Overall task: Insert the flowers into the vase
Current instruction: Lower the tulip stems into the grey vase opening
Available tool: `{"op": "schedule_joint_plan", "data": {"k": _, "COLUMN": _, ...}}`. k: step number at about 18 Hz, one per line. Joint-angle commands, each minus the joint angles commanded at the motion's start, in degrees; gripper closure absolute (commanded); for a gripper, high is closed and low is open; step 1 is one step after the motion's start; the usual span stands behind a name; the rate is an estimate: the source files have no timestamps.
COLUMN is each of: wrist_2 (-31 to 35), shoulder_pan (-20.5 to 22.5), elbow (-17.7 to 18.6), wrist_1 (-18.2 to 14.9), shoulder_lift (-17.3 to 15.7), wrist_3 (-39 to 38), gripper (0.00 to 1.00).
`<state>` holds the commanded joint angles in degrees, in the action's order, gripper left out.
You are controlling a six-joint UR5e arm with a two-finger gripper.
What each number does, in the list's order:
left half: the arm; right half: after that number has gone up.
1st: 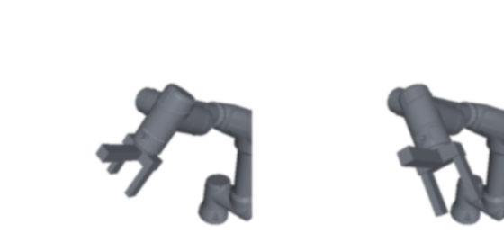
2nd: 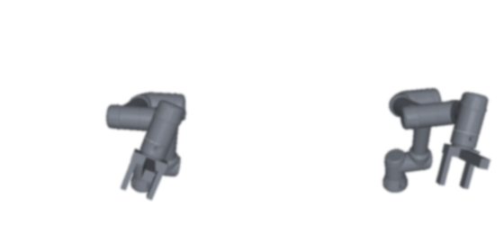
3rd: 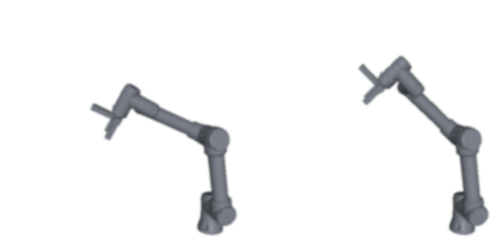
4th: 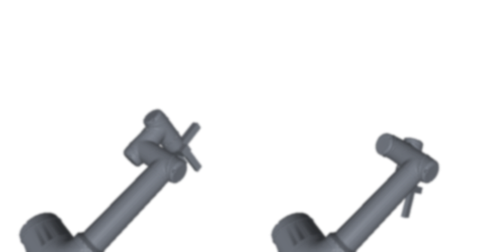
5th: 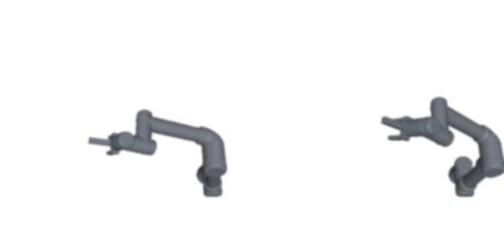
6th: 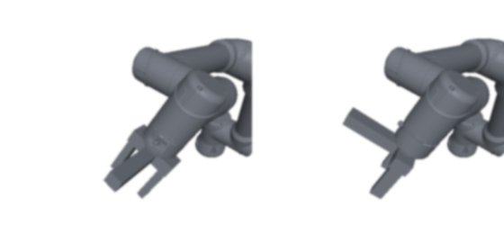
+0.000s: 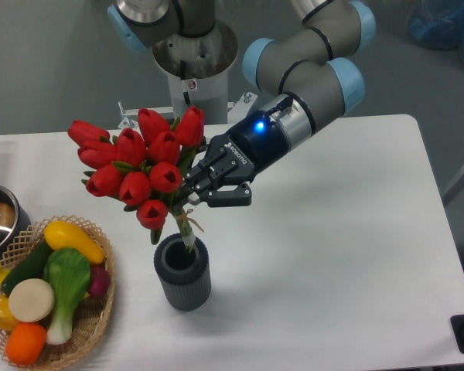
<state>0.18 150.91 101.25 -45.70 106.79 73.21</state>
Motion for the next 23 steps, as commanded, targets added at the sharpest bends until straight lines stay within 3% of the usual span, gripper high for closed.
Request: {"op": "schedule_joint_plan", "data": {"k": 23, "wrist_2": 0.09, "shoulder_pan": -0.88, "elbow": 1.23, "wrist_1": 0.09, "shoulder_lift": 3.25, "wrist_3": 1.4, "gripper": 0.86}}
